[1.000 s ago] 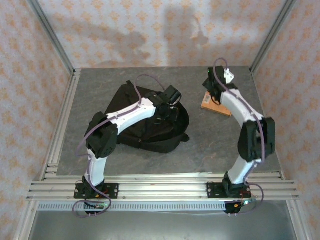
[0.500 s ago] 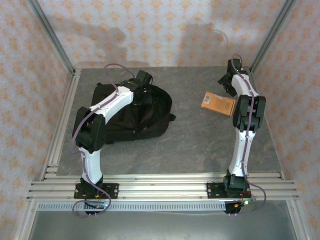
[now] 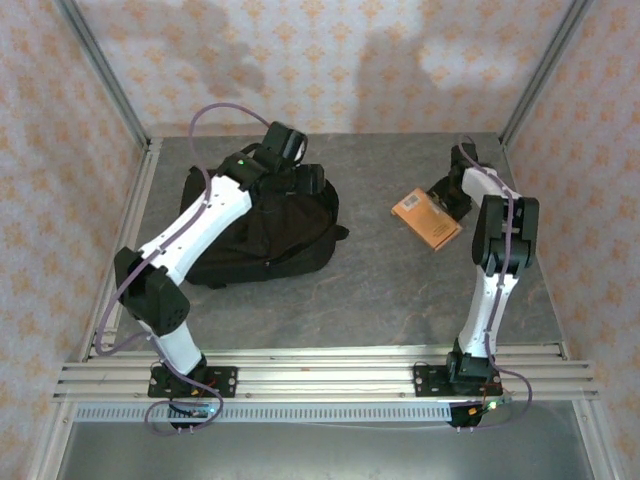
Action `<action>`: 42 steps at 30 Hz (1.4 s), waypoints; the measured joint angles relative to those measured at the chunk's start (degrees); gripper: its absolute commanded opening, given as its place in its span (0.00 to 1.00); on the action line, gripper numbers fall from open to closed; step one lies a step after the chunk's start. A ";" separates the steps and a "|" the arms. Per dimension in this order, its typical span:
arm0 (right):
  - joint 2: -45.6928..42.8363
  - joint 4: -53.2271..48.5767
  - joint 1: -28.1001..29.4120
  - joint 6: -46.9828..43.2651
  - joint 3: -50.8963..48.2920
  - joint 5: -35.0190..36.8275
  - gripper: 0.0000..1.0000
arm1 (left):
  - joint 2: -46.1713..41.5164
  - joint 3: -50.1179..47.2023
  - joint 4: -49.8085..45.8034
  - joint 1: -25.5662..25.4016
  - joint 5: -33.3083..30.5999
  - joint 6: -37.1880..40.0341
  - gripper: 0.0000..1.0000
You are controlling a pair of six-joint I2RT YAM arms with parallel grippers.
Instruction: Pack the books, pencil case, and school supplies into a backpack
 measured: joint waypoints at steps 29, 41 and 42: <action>-38.56 8.68 19.26 11.02 -43.63 -4.48 0.75 | 8.59 -13.05 9.01 -14.38 11.06 -10.16 0.42; -30.05 6.75 19.23 2.62 -36.24 -3.23 0.67 | 23.08 -11.04 11.21 -15.37 12.26 -11.61 0.11; -29.27 6.75 19.21 2.25 -36.04 -3.43 0.67 | 23.85 -10.88 11.30 -15.37 12.28 -11.63 0.10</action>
